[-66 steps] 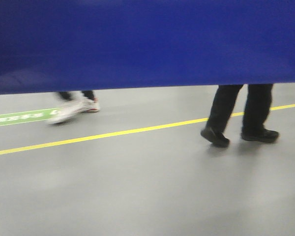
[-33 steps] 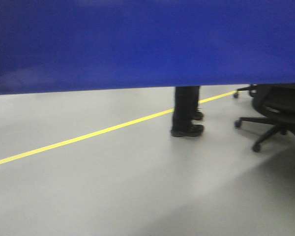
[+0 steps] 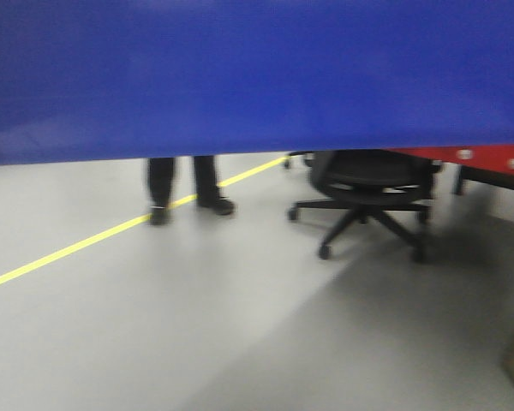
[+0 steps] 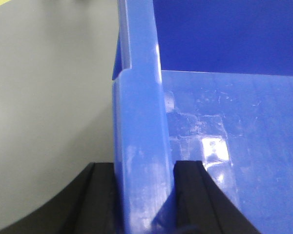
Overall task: Move blue bin to conveyor side
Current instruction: 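Hold the blue bin in both grippers while driving toward the red conveyor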
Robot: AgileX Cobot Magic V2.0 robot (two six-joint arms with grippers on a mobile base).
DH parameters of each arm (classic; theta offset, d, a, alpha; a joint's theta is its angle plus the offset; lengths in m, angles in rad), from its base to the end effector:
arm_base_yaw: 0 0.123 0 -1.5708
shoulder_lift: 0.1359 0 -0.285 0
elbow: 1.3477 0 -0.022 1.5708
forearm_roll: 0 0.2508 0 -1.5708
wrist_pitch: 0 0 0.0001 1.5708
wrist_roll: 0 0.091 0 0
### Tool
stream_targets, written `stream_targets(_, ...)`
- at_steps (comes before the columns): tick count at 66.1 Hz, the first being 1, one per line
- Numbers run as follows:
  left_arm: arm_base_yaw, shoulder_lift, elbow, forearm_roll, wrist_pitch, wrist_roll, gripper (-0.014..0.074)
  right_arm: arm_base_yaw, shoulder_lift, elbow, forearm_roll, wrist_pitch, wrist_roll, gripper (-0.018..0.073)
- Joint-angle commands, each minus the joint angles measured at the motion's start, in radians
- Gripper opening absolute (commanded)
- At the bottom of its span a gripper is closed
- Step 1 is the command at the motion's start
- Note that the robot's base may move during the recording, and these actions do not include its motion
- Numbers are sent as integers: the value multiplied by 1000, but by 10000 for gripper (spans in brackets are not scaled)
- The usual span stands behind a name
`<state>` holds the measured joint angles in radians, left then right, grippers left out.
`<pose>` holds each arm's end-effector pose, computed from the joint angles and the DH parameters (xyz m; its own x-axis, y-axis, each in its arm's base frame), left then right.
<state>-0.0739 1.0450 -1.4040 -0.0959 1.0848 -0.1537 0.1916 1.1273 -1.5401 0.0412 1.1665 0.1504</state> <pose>0.1802 -0.0211 0.4607 -0.6092 -0.1520 -0.7783 0.0217 0.9779 -0.2080 0.1905 0.0405 0.4779 -0.6347 0.0457 -0.7714 -0.1159 0.9813 0.1535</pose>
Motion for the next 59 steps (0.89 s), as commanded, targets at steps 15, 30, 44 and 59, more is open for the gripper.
stream_targets(15, -2, -20, -14, 31, -87, 13, -17, -8, -21, -16, -61, -98, -9, -88)
stream_targets(30, -2, -20, -14, 31, -87, 13, -17, -8, -21, -16, -59, -98, -9, -88)
stream_targets(44, -2, -20, -14, 31, -87, 13, -17, -8, -21, -16, -59, -98, -9, -88)
stream_targets(59, -2, -20, -14, 31, -87, 13, -17, -8, -21, -16, -59, -98, -9, -88)
